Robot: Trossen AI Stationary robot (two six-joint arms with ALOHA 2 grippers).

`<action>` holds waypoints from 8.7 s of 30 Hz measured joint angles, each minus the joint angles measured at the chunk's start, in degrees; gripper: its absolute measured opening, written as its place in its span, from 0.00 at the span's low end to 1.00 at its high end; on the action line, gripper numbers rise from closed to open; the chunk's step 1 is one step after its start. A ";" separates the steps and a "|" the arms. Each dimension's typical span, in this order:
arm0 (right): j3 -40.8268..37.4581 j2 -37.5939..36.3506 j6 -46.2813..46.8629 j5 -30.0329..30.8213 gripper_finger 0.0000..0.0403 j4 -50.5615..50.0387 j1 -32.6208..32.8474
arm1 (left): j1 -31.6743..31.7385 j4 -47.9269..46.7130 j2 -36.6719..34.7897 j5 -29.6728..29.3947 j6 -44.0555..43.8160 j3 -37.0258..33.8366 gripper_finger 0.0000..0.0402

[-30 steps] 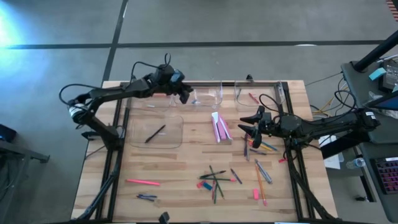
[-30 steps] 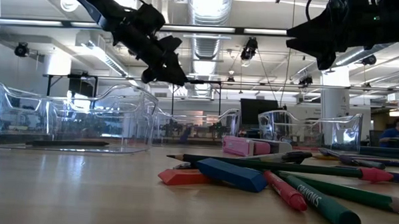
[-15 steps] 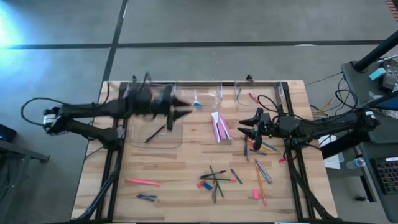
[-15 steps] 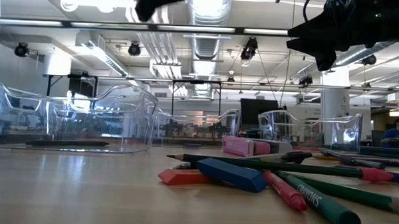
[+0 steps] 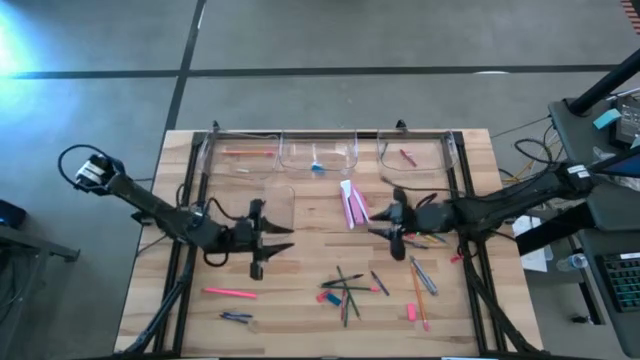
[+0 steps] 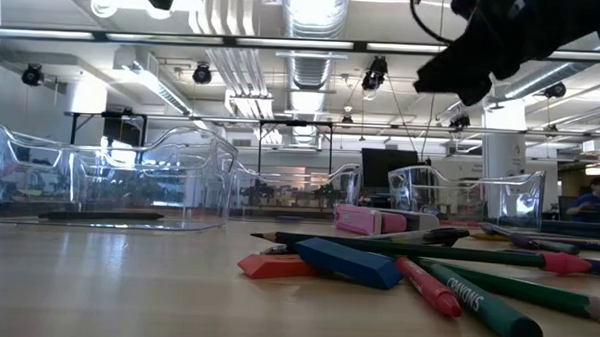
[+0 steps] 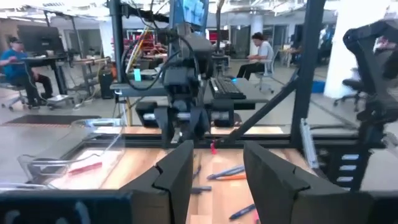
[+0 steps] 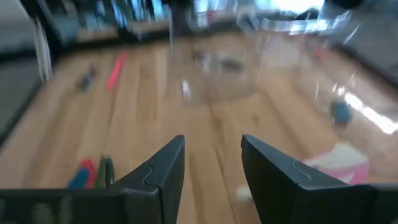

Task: Sort crayons/erasers/pens/pencils in bins
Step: Put the black pen into the bottom left transparent bin

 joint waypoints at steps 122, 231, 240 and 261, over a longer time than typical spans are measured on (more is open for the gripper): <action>9.69 39.28 0.47 -13.31 0.37 9.04 7.22 | 0.95 -3.08 -0.04 0.09 -1.59 -0.71 0.32; 9.60 21.14 -11.48 1.78 0.08 27.36 4.73 | 3.89 18.27 17.03 -0.04 2.90 2.63 0.43; 9.60 21.14 -11.65 1.76 0.08 27.32 4.73 | 3.91 18.26 17.01 -0.15 2.93 2.63 0.14; 9.69 20.90 -10.11 4.41 0.45 23.34 4.84 | 3.93 -6.84 1.47 -11.53 1.05 2.63 0.05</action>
